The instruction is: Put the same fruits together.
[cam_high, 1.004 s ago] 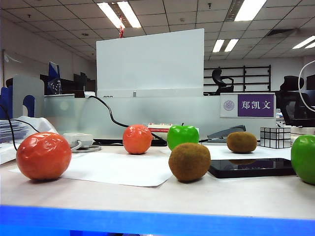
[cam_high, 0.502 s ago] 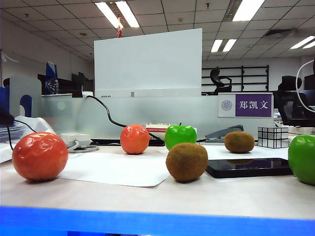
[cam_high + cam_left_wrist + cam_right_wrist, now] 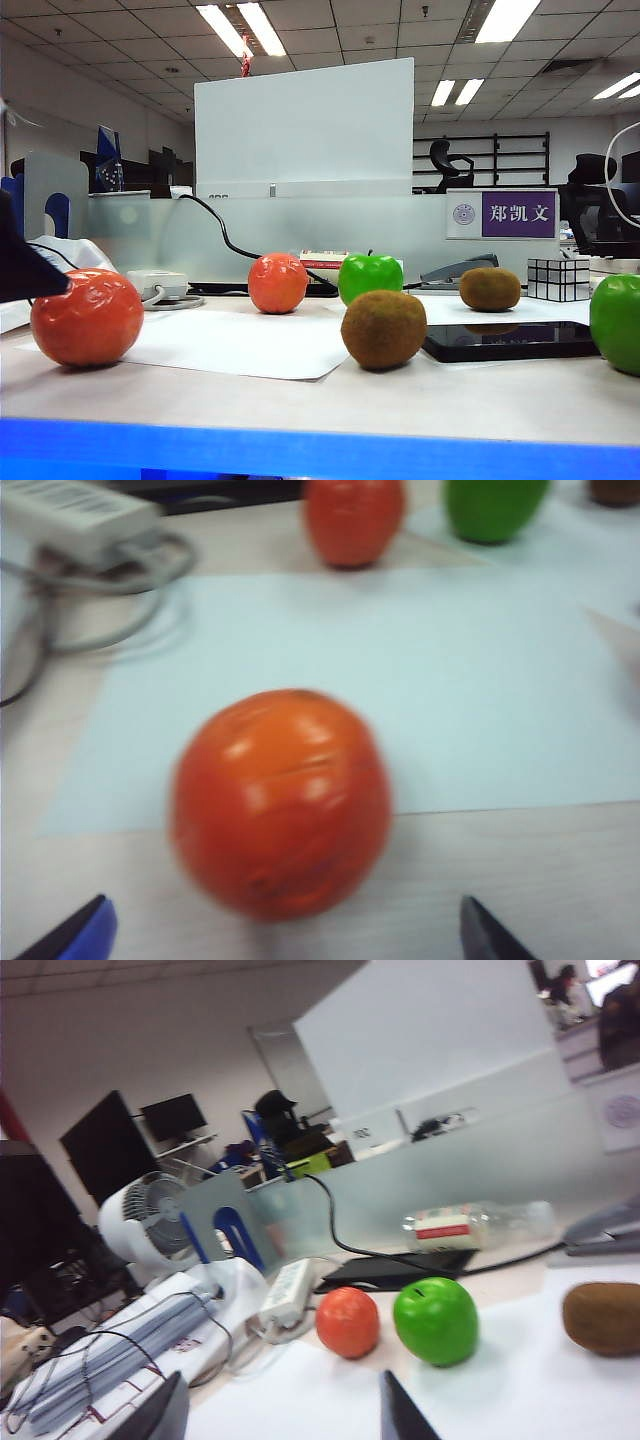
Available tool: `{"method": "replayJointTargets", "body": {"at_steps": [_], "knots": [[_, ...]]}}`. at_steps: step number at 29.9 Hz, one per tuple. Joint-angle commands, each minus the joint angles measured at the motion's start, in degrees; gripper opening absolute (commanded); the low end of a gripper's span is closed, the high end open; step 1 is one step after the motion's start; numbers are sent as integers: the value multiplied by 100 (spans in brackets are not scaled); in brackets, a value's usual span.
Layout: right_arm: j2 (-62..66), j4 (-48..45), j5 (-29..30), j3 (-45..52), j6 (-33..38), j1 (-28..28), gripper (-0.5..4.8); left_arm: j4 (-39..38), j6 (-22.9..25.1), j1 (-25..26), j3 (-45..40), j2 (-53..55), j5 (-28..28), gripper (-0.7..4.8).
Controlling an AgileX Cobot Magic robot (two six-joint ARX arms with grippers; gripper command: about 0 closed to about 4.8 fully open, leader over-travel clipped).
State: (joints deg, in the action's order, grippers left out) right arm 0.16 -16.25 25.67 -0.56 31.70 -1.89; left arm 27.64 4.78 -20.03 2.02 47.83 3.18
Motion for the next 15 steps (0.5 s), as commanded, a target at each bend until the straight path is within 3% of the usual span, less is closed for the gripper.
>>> {"method": "replayJointTargets", "body": {"at_steps": [1,6,15], "knots": [[-7,-229,-4,13,0,-9,252,813,101,0,24,573,114,479],[-7,-232,15,13,2,-4,252,1469,271,0,289,1519,111,479],[-7,-267,-7,11,0,2,252,1484,339,0,1137,2693,205,479]]}}
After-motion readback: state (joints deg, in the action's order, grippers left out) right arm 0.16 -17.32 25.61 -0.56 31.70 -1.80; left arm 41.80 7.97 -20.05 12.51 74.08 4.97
